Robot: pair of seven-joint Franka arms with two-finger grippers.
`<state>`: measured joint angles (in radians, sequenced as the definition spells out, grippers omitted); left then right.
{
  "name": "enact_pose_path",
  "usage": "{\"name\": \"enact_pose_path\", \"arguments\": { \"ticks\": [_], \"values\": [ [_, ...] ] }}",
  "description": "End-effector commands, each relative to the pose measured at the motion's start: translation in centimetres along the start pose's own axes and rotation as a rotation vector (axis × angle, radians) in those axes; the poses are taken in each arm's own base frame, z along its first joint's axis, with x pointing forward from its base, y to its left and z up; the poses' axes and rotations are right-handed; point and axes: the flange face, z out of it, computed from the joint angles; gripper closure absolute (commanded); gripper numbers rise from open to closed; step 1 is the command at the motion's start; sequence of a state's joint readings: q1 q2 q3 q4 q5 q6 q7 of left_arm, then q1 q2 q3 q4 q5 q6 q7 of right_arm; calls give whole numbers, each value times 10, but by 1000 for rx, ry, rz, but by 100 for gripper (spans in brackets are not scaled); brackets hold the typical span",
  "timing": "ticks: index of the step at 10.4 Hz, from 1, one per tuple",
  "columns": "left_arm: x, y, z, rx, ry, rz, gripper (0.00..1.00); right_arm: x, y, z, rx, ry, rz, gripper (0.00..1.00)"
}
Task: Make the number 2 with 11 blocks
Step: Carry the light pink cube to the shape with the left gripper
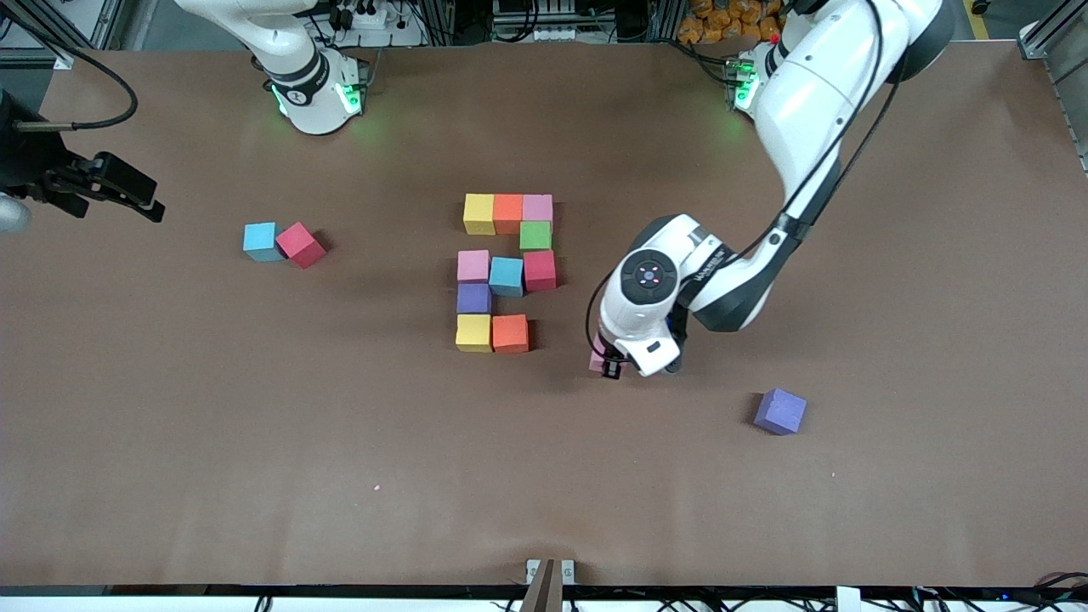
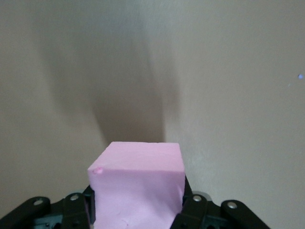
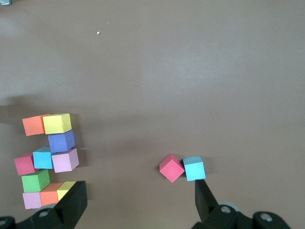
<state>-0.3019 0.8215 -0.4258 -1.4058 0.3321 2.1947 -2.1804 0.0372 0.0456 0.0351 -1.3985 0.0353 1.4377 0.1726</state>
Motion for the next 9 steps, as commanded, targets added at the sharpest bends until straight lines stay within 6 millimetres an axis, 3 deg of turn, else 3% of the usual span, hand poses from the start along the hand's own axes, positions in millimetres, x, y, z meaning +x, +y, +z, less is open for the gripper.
{"name": "enact_pose_path", "arguments": {
  "ticks": [1,9],
  "values": [
    [-22,1,6,3,-16,-66,67,0,-1,-2,5,-2,9,0],
    [-79,-22,41,-9,-69,-135,65,0,2,-2,4,-5,9,0]
  ]
}}
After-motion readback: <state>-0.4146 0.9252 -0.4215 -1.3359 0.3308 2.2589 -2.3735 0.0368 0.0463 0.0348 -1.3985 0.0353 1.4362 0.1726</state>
